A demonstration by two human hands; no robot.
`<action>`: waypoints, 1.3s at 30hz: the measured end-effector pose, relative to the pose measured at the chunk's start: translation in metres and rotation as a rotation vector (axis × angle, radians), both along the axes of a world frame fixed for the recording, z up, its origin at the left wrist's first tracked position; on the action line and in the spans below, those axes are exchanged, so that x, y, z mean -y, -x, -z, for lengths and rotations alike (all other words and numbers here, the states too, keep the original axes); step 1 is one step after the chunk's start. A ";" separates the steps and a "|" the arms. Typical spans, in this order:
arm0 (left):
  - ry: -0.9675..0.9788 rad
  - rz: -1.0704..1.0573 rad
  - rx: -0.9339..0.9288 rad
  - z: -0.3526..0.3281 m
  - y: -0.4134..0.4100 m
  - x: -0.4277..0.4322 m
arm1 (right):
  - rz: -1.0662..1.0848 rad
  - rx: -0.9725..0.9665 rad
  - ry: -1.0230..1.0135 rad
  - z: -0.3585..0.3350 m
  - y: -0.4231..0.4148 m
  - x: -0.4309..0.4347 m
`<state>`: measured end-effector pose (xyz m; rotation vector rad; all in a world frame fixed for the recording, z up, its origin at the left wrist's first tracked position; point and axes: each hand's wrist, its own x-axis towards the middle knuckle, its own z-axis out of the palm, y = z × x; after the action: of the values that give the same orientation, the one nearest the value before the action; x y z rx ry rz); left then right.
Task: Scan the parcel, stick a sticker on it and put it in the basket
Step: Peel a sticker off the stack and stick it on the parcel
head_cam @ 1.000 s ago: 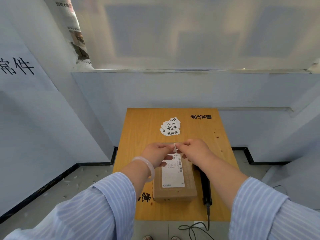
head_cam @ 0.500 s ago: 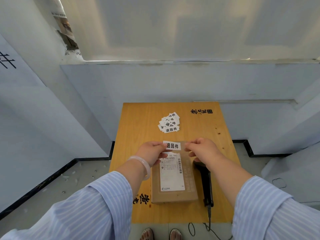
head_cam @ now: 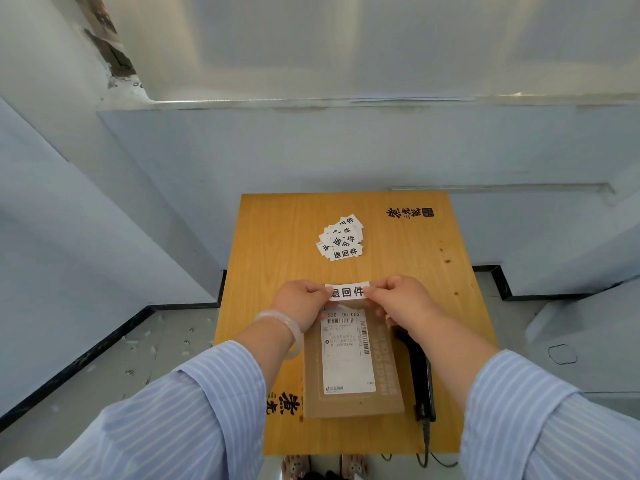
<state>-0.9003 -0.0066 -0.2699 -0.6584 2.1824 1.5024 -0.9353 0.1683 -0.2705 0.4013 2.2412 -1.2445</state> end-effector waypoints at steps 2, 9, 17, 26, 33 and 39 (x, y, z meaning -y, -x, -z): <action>0.113 0.075 -0.026 0.003 0.004 0.001 | -0.004 -0.006 -0.024 0.005 0.002 0.001; 0.346 0.191 0.021 0.017 0.017 0.004 | -0.080 -0.061 -0.152 0.019 0.008 0.002; 0.445 0.255 0.022 0.022 0.021 0.004 | -0.135 -0.089 -0.240 0.021 0.012 0.004; 0.527 0.301 0.037 0.024 0.024 0.004 | -0.180 -0.105 -0.326 0.026 0.015 0.004; 0.383 0.138 0.029 0.027 0.024 0.007 | -0.148 0.061 -0.341 0.022 0.020 -0.007; 0.382 0.125 0.021 0.028 0.026 0.008 | 0.014 0.146 -0.134 0.028 0.011 -0.008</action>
<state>-0.9261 -0.0146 -0.2977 -0.6363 2.4676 1.0197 -0.9465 0.1758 -0.2983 0.5420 2.2065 -1.0397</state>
